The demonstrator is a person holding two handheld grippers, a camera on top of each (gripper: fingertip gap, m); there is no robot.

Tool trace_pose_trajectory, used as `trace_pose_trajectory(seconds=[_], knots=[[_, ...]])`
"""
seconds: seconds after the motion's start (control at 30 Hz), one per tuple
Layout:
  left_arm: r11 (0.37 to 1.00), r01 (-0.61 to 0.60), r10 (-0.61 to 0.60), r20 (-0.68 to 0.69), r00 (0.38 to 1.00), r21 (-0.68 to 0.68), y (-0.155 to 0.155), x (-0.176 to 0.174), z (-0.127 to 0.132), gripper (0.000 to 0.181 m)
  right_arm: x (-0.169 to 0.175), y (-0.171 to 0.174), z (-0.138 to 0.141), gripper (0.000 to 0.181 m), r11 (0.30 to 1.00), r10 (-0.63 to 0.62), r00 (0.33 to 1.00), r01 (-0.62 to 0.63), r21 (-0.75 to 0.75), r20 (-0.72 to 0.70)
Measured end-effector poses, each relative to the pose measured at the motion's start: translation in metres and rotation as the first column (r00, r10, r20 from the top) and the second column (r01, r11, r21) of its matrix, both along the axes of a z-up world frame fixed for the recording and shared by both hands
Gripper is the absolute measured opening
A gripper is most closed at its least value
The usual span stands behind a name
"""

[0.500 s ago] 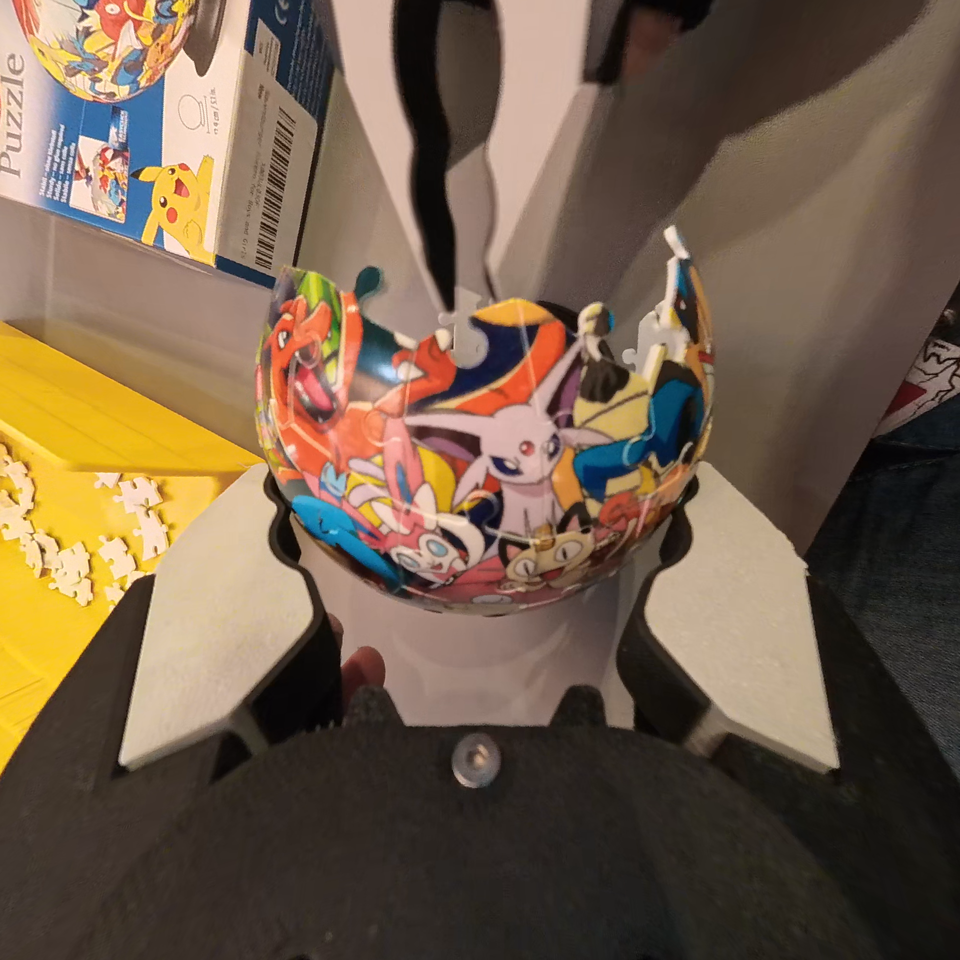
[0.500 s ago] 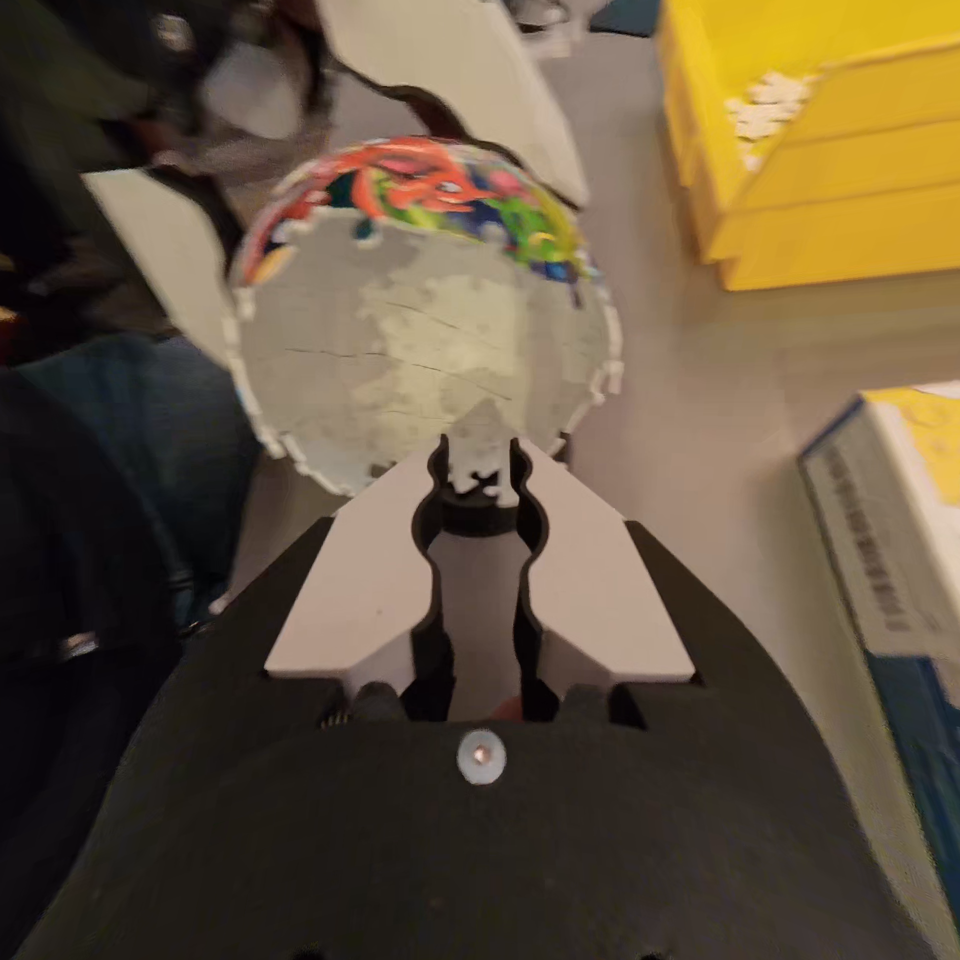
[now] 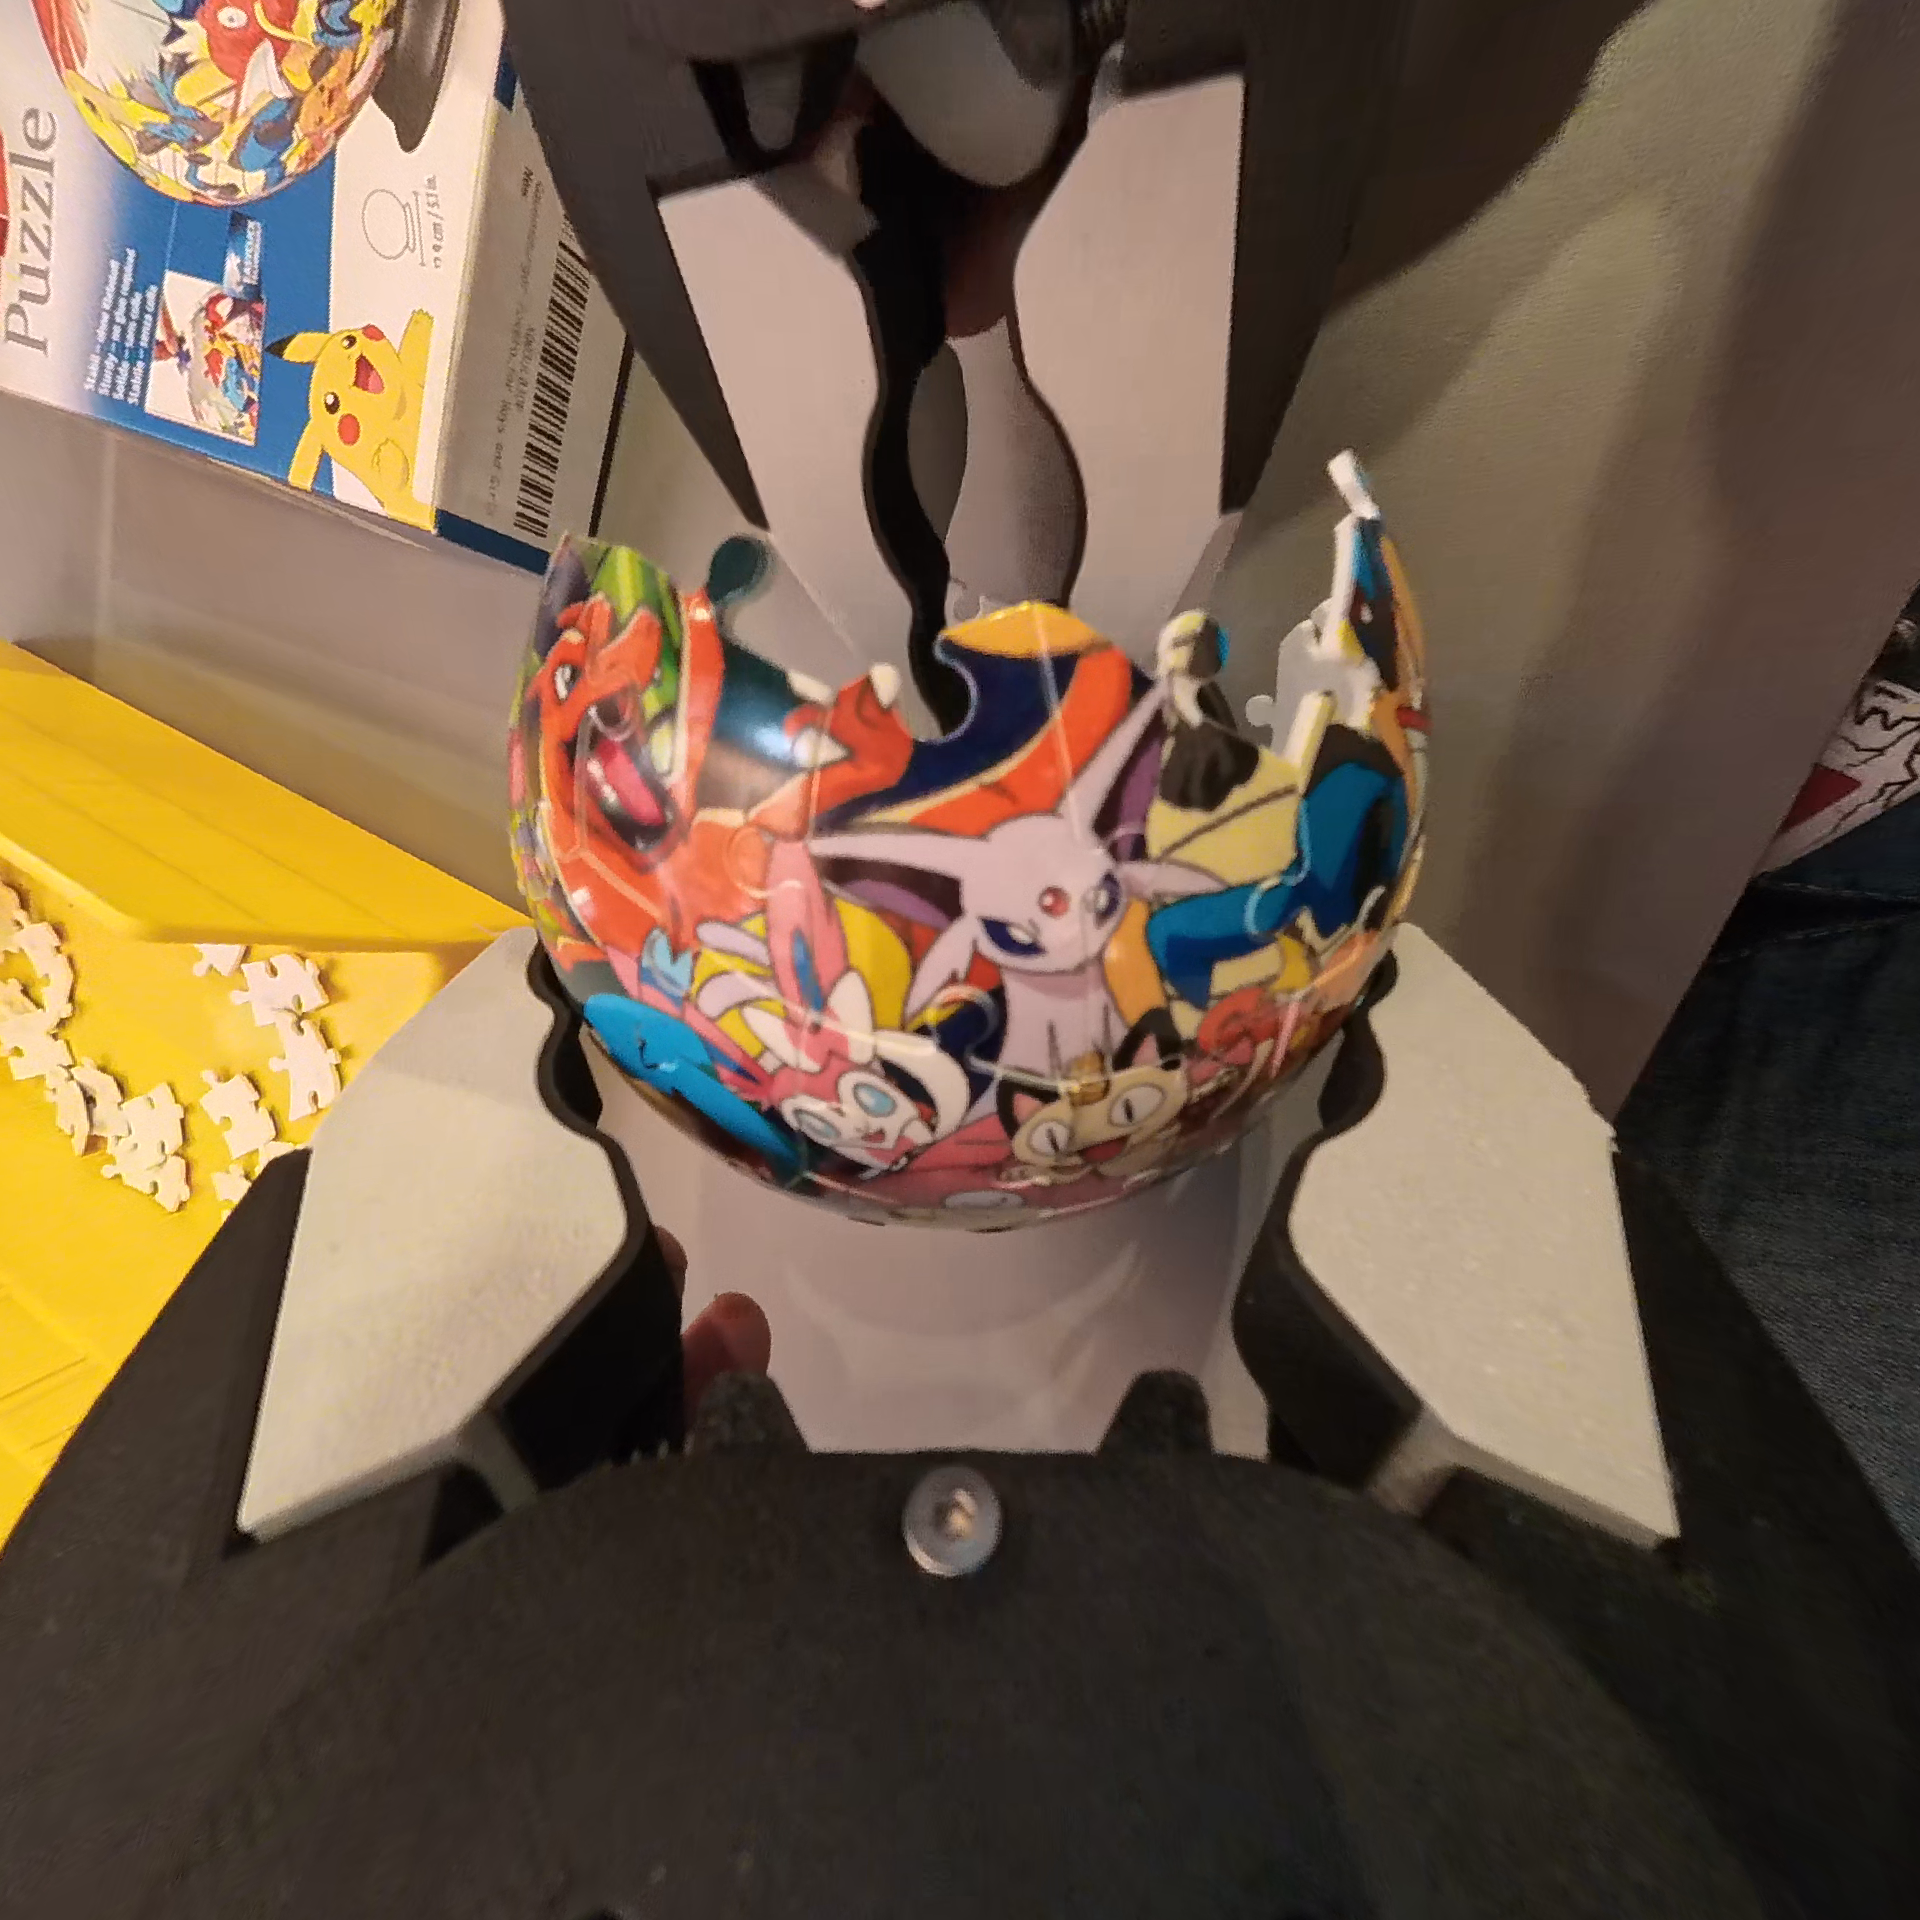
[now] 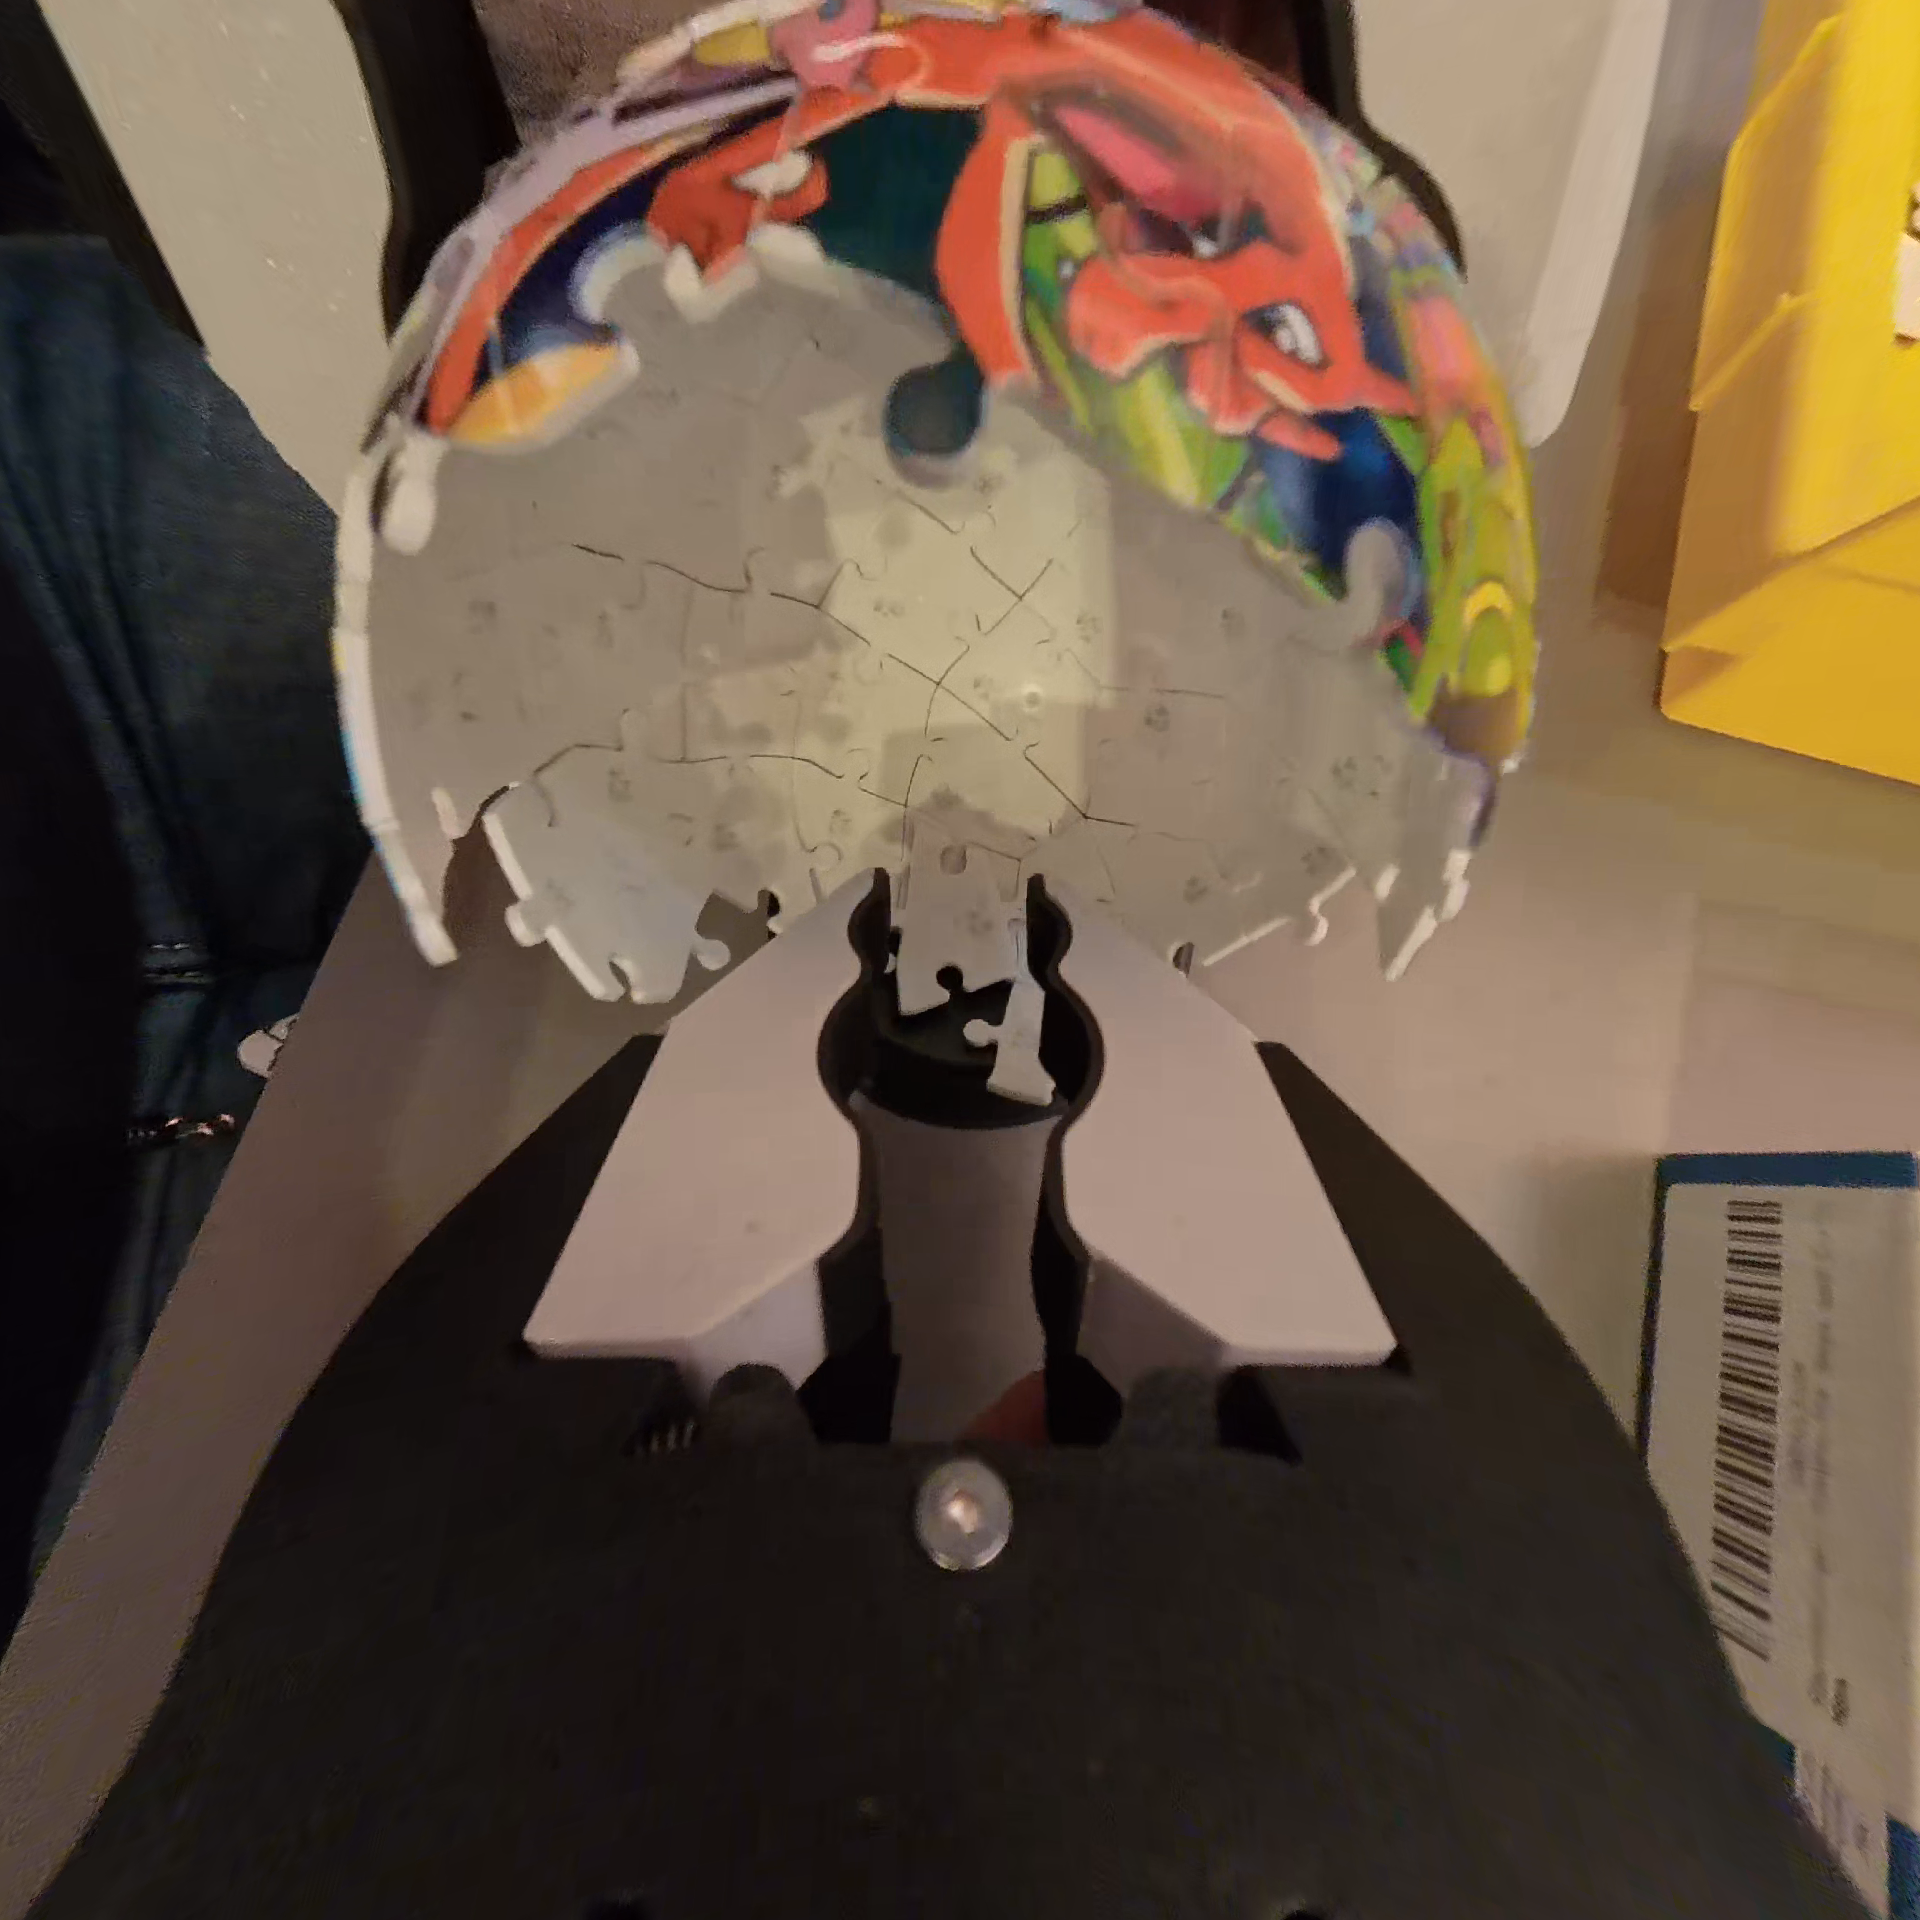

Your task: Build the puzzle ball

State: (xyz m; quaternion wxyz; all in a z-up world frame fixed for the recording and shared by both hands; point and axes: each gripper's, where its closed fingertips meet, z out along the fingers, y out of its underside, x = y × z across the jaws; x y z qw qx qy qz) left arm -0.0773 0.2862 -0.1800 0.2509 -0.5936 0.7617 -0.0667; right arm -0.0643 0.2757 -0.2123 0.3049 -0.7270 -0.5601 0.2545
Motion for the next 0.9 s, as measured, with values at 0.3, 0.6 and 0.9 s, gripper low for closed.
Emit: trace_pose_trajectory(seconds=[0.3,0.6,0.9], knots=[[1.000,-0.001,0.001,0.005,1.000,-0.002,0.001,0.000,0.000,0.136,0.001,-0.002,-0.014,0.019,1.000,0.002,0.996,-0.002,0.001,0.088],[1.000,-0.005,0.005,0.001,1.000,0.001,0.002,-0.001,-0.002,0.135,0.009,-0.006,-0.012,0.022,0.998,-0.036,0.995,0.040,-0.042,0.096],[1.000,-0.008,0.008,0.001,1.000,0.003,0.003,-0.001,-0.002,0.135,0.019,-0.011,-0.009,0.018,0.998,0.004,0.993,0.004,-0.070,0.114]])
